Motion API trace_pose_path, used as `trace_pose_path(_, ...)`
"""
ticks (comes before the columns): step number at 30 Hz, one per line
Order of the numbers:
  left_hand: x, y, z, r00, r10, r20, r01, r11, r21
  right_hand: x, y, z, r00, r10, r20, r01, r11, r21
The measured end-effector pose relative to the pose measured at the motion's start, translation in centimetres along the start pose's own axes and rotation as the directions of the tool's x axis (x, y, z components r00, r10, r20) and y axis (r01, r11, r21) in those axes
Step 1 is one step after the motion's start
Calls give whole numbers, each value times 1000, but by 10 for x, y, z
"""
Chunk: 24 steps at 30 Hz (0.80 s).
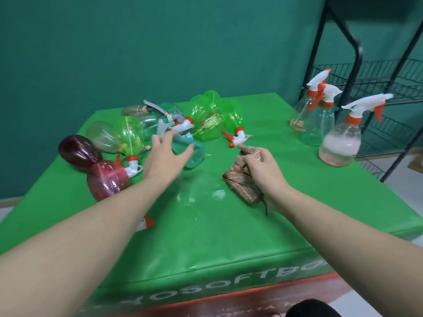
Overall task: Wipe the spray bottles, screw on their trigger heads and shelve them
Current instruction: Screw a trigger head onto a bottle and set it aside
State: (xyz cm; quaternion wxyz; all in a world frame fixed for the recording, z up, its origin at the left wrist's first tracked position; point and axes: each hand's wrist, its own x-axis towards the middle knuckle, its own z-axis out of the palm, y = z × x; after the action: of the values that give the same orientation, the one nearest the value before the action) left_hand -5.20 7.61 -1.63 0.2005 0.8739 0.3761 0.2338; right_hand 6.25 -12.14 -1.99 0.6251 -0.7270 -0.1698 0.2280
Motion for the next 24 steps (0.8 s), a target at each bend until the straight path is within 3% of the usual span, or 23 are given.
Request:
trace_pose_path(7, 39, -2, 5, 978, -189, 93, 192, 981, -28, 27, 4, 17, 1000, -6, 13, 6, 1000, -3)
trace_pose_path(11, 55, 7, 11, 905, -368, 214, 403, 902, -153, 33, 8, 17, 1000, -30, -1, 30, 1000, -7)
trace_pose_path(14, 57, 9, 20, 841, -405, 359, 500, 835, -230, 34, 11, 16, 999, -41, -1, 41, 999, -11)
trace_pose_path(18, 55, 15, 25, 830, -390, 400, 527, 782, -332, 31, 14, 11, 999, -51, 1, 51, 998, -29)
trace_pose_path(24, 35, 25, 17, 858, -326, 397, 466, 818, -337, 18, 16, -1, 998, -67, 0, 67, 997, -34)
